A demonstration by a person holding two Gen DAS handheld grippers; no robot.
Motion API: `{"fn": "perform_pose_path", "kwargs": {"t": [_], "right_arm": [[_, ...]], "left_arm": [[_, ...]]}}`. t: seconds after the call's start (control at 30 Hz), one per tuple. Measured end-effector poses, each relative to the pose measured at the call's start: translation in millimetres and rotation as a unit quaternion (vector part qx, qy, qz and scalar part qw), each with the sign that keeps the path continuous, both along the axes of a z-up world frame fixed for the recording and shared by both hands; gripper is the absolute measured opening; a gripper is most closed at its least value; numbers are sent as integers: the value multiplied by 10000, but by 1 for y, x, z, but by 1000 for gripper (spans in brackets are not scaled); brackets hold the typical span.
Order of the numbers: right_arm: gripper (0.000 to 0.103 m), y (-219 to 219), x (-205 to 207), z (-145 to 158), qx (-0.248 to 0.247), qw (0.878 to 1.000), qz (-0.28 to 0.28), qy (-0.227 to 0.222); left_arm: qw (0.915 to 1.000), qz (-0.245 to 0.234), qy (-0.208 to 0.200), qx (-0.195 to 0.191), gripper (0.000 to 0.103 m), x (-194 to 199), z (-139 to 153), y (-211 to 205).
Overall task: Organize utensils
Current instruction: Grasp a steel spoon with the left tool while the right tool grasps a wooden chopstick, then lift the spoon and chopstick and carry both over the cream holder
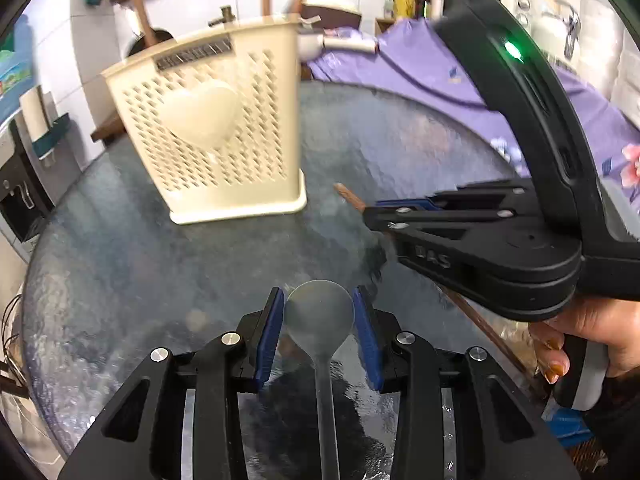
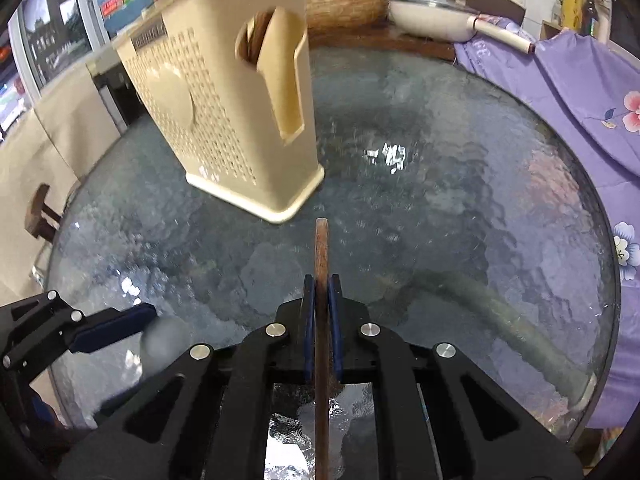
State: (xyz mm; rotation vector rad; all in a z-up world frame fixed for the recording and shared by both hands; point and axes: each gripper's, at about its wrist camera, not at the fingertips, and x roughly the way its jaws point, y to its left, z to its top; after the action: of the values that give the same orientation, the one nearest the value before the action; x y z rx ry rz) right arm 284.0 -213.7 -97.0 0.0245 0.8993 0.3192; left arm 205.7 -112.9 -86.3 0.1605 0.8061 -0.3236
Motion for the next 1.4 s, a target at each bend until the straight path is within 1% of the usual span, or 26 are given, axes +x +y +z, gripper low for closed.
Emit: {"fn": "perform_pose_path", "kwargs": {"t": [0.2, 0.33, 0.43, 0.5, 0.6, 0.83, 1.17, 1.4], "right_arm": [[8, -8, -14, 47, 412, 9974, 65, -587], [8, -16, -28, 84, 811, 9916, 158, -993], [8, -21, -37, 104, 996, 9873, 232, -1212], [8, -21, -44, 112, 1066, 9854, 290, -1297], [8, -22, -52, 121, 1191, 9828, 407, -1354], [8, -20, -62, 126, 1318, 9809, 513, -1339], [8, -19, -70, 141, 1398, 9766, 594, -1524], [8, -15, -66, 160, 1411, 9733, 634, -1695]], "left_arm": [[9986, 117, -430, -276, 35, -10, 35, 20], [9964, 172, -713, -432, 35, -24, 58, 30], [9949, 211, -833, -521, 35, -29, 69, 39], [9942, 253, -896, -547, 35, -34, 75, 42], [9932, 278, -920, -659, 35, -34, 76, 45], [9915, 259, -888, -911, 35, -31, 79, 55], [9874, 279, -958, -1230, 35, -23, 89, 67], [9845, 303, -1132, -1307, 35, -17, 103, 72]]}}
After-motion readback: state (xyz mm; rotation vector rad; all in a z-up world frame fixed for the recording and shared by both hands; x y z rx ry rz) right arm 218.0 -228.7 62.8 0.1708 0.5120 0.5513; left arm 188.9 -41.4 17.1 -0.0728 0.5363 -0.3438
